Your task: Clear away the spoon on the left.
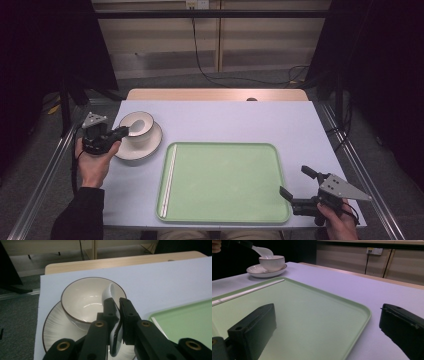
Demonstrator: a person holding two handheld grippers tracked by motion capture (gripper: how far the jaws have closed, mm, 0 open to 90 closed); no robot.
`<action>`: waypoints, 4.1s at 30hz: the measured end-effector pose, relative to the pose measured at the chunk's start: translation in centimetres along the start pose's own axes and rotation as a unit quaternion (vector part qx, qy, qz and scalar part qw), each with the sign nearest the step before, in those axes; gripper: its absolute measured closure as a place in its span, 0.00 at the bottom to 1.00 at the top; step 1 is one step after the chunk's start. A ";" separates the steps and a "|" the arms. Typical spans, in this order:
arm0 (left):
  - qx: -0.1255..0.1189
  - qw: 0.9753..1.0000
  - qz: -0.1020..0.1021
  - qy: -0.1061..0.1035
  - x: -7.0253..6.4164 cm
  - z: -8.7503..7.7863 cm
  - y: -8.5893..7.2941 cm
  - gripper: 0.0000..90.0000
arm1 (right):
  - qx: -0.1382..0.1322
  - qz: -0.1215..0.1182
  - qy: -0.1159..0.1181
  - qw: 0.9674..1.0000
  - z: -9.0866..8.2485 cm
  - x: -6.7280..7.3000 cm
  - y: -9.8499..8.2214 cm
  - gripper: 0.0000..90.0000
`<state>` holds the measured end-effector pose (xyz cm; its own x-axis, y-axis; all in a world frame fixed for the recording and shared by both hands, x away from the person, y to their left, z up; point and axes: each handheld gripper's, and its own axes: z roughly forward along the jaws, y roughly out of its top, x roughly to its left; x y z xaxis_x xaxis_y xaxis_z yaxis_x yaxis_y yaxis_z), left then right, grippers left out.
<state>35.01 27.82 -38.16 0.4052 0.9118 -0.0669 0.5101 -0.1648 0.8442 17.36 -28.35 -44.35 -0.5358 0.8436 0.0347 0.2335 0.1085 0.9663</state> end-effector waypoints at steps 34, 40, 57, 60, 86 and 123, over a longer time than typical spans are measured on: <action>0.027 0.995 0.043 -0.081 -6.8 2.2 -0.7 0.94 | -0.001 -0.005 0.005 1.000 0.0 0.1 0.0 0.01; 0.037 0.994 0.047 -0.093 -8.0 3.0 -1.1 0.94 | -0.001 -0.004 0.006 1.000 0.1 0.0 0.0 0.01; 0.066 0.988 0.058 -0.128 -10.6 5.0 -1.7 0.94 | 0.003 -0.001 0.008 1.000 0.1 0.0 -0.1 0.01; 0.072 0.987 0.062 -0.129 -11.0 5.5 -1.9 0.94 | 0.004 0.000 0.008 1.000 0.1 -0.1 -0.1 0.01; 0.096 0.987 0.067 -0.113 -12.2 6.5 -4.2 0.93 | 0.005 0.001 0.010 1.000 0.0 0.1 -0.1 0.01; 0.136 0.982 0.071 -0.113 -12.6 7.1 -5.6 0.91 | 0.011 0.000 0.015 1.000 0.1 0.1 -0.1 0.01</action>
<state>32.41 14.57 -45.78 0.6286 0.7711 -0.1018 0.6087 -0.4062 0.6816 17.37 -28.18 -44.50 -0.5602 0.8273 0.0431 0.2508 0.1198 0.9606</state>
